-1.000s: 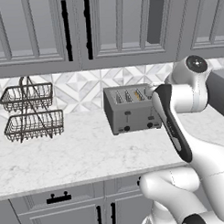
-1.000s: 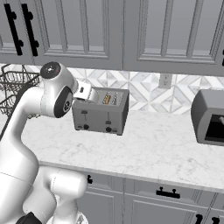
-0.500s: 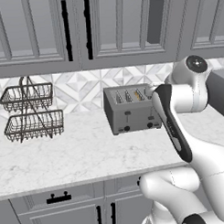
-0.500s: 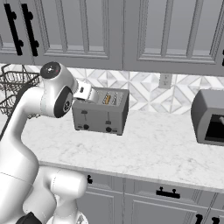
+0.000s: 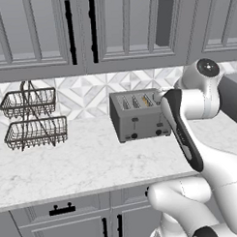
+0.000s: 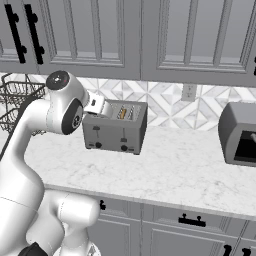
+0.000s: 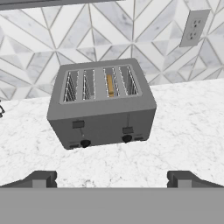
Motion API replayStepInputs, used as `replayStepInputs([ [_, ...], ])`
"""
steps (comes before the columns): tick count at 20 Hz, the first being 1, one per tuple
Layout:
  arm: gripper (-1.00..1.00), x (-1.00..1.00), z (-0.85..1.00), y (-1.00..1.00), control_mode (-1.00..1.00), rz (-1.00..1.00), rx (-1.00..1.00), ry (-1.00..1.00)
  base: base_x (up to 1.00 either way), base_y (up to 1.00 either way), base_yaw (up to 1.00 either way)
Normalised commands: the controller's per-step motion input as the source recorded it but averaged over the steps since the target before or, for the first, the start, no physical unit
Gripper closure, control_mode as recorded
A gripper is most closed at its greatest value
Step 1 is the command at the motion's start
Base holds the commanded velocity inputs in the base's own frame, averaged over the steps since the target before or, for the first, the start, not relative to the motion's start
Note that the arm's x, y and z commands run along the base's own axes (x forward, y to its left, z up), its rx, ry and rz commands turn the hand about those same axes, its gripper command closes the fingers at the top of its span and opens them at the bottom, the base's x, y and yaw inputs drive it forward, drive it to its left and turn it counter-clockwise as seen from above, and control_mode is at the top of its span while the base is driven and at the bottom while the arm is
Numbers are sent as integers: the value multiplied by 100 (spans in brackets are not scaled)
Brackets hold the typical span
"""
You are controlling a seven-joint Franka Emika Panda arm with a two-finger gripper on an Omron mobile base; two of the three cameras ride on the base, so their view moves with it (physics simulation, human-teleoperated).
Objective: Start the toaster. Once the lever pops up, take the bread to the plate on the dining counter.
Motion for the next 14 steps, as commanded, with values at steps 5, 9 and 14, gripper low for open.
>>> replayStepInputs([
  [5,-100,0,0,0,-100,0,0,0,0,0,0],
  [9,-100,0,0,0,-100,0,0,0,0,0,0],
  [14,-100,0,0,0,-100,0,0,0,0,0,0],
])
